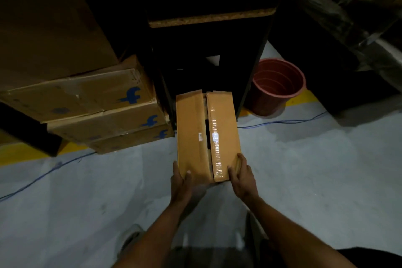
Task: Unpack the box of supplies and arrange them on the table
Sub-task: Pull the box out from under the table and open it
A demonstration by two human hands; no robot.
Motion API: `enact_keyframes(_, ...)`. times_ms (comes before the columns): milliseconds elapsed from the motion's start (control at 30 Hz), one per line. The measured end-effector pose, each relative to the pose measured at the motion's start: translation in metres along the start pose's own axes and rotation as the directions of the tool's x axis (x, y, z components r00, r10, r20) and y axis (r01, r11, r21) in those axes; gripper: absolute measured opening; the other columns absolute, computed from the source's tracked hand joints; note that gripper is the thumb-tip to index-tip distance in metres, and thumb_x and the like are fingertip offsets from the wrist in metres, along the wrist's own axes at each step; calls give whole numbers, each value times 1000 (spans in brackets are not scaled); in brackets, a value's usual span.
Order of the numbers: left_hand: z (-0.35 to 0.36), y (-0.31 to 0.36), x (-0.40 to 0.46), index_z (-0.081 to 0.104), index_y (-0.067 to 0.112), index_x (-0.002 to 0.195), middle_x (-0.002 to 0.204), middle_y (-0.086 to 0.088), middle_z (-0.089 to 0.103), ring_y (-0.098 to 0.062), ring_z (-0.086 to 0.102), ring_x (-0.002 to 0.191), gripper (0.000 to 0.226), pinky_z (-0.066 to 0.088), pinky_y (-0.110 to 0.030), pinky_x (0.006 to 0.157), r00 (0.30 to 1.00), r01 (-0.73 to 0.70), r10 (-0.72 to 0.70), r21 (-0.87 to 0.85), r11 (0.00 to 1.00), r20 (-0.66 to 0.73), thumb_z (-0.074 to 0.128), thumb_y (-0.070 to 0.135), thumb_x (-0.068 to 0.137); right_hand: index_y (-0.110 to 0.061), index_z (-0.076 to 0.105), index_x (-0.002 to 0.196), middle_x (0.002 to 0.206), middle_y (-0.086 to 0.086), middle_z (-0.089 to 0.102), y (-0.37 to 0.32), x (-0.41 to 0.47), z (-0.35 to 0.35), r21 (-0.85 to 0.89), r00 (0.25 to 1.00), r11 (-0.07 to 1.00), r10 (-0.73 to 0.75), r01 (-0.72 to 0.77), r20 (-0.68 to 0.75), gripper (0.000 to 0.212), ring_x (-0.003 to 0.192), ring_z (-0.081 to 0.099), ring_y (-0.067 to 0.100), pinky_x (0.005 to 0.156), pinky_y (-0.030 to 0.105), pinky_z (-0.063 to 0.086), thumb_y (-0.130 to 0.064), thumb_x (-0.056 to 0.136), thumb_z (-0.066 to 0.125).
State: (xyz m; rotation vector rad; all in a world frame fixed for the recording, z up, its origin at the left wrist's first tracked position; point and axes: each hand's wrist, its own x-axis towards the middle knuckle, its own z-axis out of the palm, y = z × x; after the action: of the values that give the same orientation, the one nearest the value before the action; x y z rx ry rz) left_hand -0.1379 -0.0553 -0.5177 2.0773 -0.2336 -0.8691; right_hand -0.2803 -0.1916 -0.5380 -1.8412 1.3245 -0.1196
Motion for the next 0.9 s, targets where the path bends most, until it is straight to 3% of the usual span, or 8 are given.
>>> enact_keyframes(133,13,-9,6,19,17,154,149,-16,36,-38,43,132,72,41,-49,104,999,22,-22,4,1000,-37,58,35,96,-35,-3,154,148,16,27,3,1,8,10,998,1000,-23,23,59,74,128,45,36,106,47,39,-53,97,42)
enact_keyframes(233,17,-13,0,24,16,152,146,-17,38,-39,44,129,80,42,-50,101,998,34,-33,2,999,-60,61,45,88,-28,-2,155,144,20,28,5,-4,15,-15,999,999,-40,40,11,76,121,49,38,105,46,41,-52,98,41)
enact_keyframes(367,16,-4,-23,20,16,152,147,-18,31,-39,40,131,75,40,-52,103,991,117,-113,60,991,-73,61,37,93,-21,-2,155,136,24,34,10,-24,15,-47,998,997,-68,67,-4,85,111,54,39,100,45,45,-65,89,29)
enact_keyframes(467,12,-19,-46,22,18,151,146,-18,32,-39,43,128,86,42,-53,101,996,76,-73,67,995,-54,57,60,85,-28,-7,154,136,21,32,18,-48,14,-55,1000,998,-14,16,20,90,114,51,37,103,47,44,-73,84,25)
enact_keyframes(567,11,-37,-63,20,20,152,147,-15,30,-37,41,131,72,40,-53,104,994,110,-109,85,990,-20,58,40,94,-31,-8,154,137,19,28,25,-69,11,-77,997,996,54,-50,54,88,118,48,38,105,50,43,-71,84,29)
enact_keyframes(667,12,-53,-77,19,22,151,149,-12,28,-37,39,132,71,39,-55,108,985,169,-174,142,975,22,59,33,94,-29,-5,154,136,17,28,35,-87,6,-114,993,990,94,-86,70,81,118,48,36,103,49,44,-54,95,44)
enact_keyframes(800,7,-50,-83,14,24,149,148,-9,28,-36,40,132,84,37,-54,109,977,199,-209,169,965,42,60,57,87,-29,2,151,131,14,34,38,-88,-4,-126,990,987,110,-98,93,78,110,52,35,94,50,50,-51,93,50)
enact_keyframes(900,7,-25,-69,0,34,149,151,-5,20,-35,35,134,99,35,-53,109,995,91,-97,263,961,9,55,76,78,-27,14,145,133,15,39,22,-71,-6,-148,985,976,167,-160,36,72,115,50,37,97,54,46,-65,91,42)
